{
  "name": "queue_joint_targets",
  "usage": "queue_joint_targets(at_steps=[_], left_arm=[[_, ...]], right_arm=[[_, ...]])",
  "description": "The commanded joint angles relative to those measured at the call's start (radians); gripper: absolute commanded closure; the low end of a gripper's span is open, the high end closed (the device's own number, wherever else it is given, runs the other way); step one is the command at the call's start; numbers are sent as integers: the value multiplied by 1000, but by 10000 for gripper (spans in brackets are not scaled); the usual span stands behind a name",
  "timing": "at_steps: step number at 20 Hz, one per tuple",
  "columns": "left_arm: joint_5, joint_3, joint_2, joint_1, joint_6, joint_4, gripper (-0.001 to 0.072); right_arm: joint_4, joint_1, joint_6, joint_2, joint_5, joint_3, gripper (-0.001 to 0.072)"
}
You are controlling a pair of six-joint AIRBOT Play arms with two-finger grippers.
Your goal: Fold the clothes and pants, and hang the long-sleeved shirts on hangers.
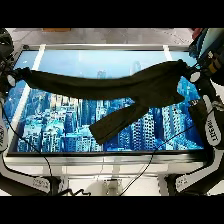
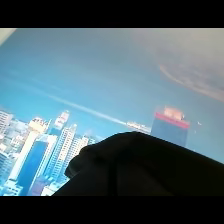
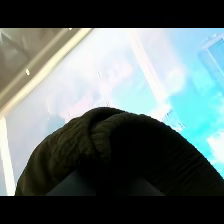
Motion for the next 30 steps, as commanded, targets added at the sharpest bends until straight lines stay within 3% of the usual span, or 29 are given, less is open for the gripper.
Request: queue_joint_targets(at_steps=[1,2,3,4,5,8,11,12,13,14,15,16,18,19,22,24,26,28,29,30], left_arm=[[80,1,-47,-5,-53,-1,689],[80,1,-51,-5,-53,0,566],[79,1,-52,-5,-53,-1,198],[79,1,-49,-5,-56,-2,17],[64,1,-41,-5,-56,-2,0],[-32,1,9,0,-56,0,3],[-171,1,80,26,-56,0,35],[-226,1,103,39,-56,0,158],[-279,1,122,49,-53,0,337],[-330,1,136,55,-51,0,484],[-382,1,143,60,-44,0,621],[-439,1,146,60,-16,0,692],[-550,-3,147,37,75,-1,692],[-584,-13,153,18,104,-2,692],[-600,-127,223,-54,143,-2,692],[-614,-245,297,-86,156,-37,692],[-612,-379,402,-107,204,-53,692],[-611,-528,530,-111,204,-69,691],[-610,-589,586,-111,204,-100,690],[-611,-632,627,-111,204,-132,681]], right_arm=[[17,9,85,-47,-125,1,603],[16,9,85,-47,-125,1,360],[16,9,85,-45,-120,3,37],[15,8,84,-41,-101,9,18],[15,3,84,-32,-72,15,19],[-6,-29,81,16,45,41,22],[-117,-113,81,96,280,52,28],[-150,-155,76,119,367,52,28],[-175,-198,40,139,459,52,30],[-188,-246,-27,154,570,52,131],[-190,-288,-106,156,690,52,352],[-190,-319,-181,153,796,47,471],[-184,-357,-319,157,918,-9,602],[-179,-359,-368,163,941,-56,614],[-64,-357,-456,200,854,-257,615],[120,-357,-620,245,711,-399,680],[302,-357,-789,319,563,-541,678],[349,-357,-789,370,414,-654,678],[373,-357,-760,372,360,-682,627],[416,-354,-745,364,317,-689,388]])
